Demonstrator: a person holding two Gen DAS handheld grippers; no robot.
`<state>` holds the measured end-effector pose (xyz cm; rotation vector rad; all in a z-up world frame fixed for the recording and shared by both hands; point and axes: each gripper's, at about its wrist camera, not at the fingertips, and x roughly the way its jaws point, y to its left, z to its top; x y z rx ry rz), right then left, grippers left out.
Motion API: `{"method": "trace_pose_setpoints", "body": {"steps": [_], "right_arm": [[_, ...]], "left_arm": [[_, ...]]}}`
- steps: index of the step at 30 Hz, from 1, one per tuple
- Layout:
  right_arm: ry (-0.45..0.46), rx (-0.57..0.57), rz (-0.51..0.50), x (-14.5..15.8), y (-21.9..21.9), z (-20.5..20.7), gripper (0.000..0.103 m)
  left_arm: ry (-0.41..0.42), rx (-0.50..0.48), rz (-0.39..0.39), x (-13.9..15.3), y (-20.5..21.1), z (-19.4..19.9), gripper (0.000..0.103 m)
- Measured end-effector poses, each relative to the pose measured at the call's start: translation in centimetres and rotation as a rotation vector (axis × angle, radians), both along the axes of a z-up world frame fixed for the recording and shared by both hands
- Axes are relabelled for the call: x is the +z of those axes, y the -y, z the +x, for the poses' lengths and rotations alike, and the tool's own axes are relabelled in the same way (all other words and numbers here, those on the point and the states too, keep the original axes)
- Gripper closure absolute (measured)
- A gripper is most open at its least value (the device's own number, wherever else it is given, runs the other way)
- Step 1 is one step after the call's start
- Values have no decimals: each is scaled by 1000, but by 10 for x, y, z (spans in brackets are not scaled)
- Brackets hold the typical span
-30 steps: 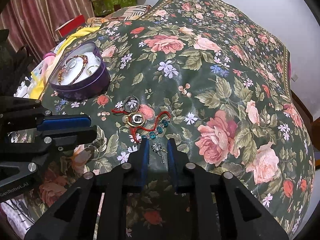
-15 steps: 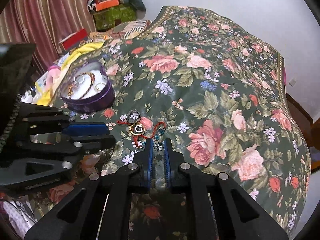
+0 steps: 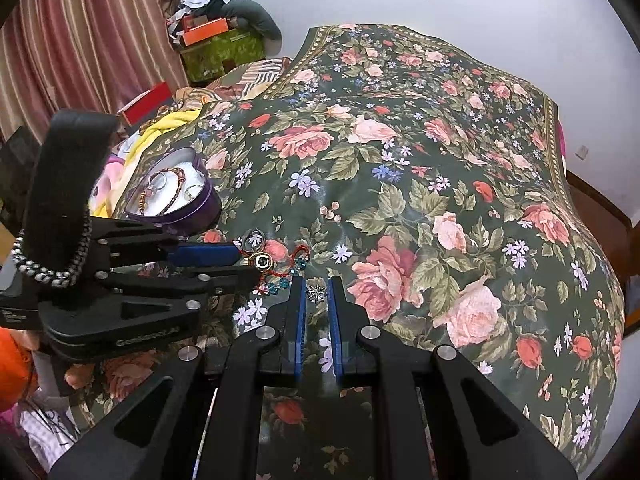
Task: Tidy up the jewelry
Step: 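Carry the pendant with the right tool to the heart tin while the left tool moves over it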
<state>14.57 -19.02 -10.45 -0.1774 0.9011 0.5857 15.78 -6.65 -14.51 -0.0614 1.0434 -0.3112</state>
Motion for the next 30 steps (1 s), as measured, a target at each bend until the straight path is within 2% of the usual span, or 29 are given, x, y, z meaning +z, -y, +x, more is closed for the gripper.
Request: {"method": "trace_pose_setpoints", "body": {"steps": [4,9,13,24,30], "right_arm": [[-3,0,6,-1,2,0,93],[-8,-1,11,-2,2,-1,93],[-2,-2,15,0,2,-2,93],[48,5,52,22,-9,-4,93],[74,22,77,35,-24,-3,93]], "left_arm": [[29,-15,45,-1,8,-2,94],[61,-19,69,2,10,-7,96],[107,-13,66,16,5,-16,96],[232,28,12,71,-18,-34,96],[244,46,-24,84,-36,-42,98]]}}
